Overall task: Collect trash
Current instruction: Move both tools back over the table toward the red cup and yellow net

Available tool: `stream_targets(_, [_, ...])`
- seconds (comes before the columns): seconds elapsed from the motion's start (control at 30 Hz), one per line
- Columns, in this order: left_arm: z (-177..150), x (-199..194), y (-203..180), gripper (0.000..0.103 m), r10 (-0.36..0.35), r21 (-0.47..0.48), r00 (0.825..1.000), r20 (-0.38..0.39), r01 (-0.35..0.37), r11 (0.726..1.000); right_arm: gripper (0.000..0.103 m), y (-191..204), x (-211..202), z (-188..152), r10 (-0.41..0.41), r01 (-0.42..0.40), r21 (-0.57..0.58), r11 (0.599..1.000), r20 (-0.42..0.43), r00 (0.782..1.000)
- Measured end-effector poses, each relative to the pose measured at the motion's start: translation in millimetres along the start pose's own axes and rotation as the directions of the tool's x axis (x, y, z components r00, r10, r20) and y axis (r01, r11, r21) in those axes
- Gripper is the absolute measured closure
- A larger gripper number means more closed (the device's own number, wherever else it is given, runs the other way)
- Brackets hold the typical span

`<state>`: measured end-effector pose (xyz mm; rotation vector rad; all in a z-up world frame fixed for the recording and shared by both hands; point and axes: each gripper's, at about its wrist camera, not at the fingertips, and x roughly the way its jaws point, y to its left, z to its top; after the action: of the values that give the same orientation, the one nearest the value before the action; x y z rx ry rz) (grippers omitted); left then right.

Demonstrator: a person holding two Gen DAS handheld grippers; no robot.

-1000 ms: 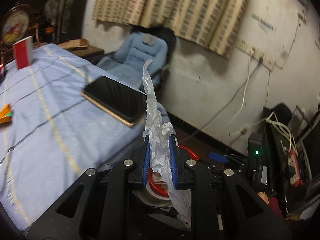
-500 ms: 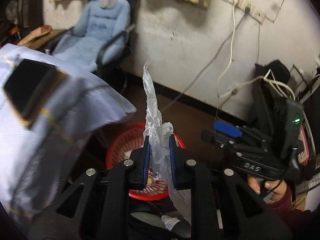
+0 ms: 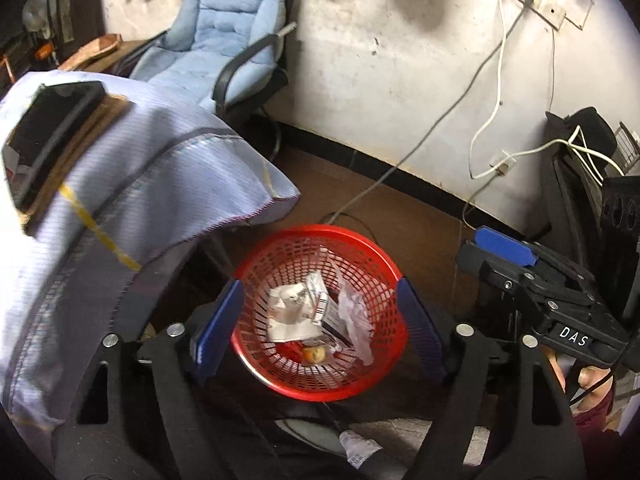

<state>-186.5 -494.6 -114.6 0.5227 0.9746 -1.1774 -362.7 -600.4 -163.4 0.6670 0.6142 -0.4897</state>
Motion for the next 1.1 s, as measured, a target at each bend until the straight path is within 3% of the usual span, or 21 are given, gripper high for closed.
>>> stream_targets(0.2, [-10, -26, 13, 0.019, 0.067, -0.020, 0.996, 0.059, -0.066, 0.998, 0.044, 15, -4, 1, 0.020, -0.020, -0.032, 0.999, 0.002, 1.000])
stream_targets(0.4, [-12, -50, 30, 0.018, 0.072, -0.071, 0.992, 0.106, -0.064, 0.995, 0.042, 37, -13, 4, 0.028, -0.027, -0.085, 0.996, 0.013, 1.000])
stream_targets(0.57, [-19, -70, 36, 0.017, 0.078, -0.084, 0.986, 0.147, -0.066, 0.994, 0.030, 55, -24, 6, 0.009, -0.004, -0.122, 0.993, 0.039, 0.999])
stream_targets(0.67, [-23, -81, 39, 0.017, 0.091, -0.094, 0.981, 0.173, -0.075, 0.993, 0.013, 66, -35, 6, -0.008, 0.020, -0.146, 0.989, 0.084, 0.996])
stream_targets(0.73, [-26, -91, 45, 0.016, 0.106, -0.110, 0.975, 0.194, -0.085, 0.990, 0.006, 76, -43, 8, -0.001, 0.021, -0.175, 0.984, 0.113, 0.994])
stream_targets(0.8, [-31, -100, 51, 0.015, 0.118, -0.130, 0.970, 0.215, -0.091, 0.987, 0.006, 88, -47, 7, 0.014, 0.010, -0.213, 0.977, 0.115, 0.993])
stream_targets(0.97, [-44, -129, 77, 0.011, 0.180, -0.190, 0.948, 0.261, -0.132, 0.973, 0.006, 128, -42, 2, 0.076, -0.060, -0.319, 0.946, 0.040, 0.996])
stream_targets(1.1, [-57, -155, 114, 0.009, 0.250, -0.263, 0.924, 0.289, -0.174, 0.949, 0.006, 168, -36, -1, 0.077, -0.060, -0.401, 0.914, 0.027, 0.997])
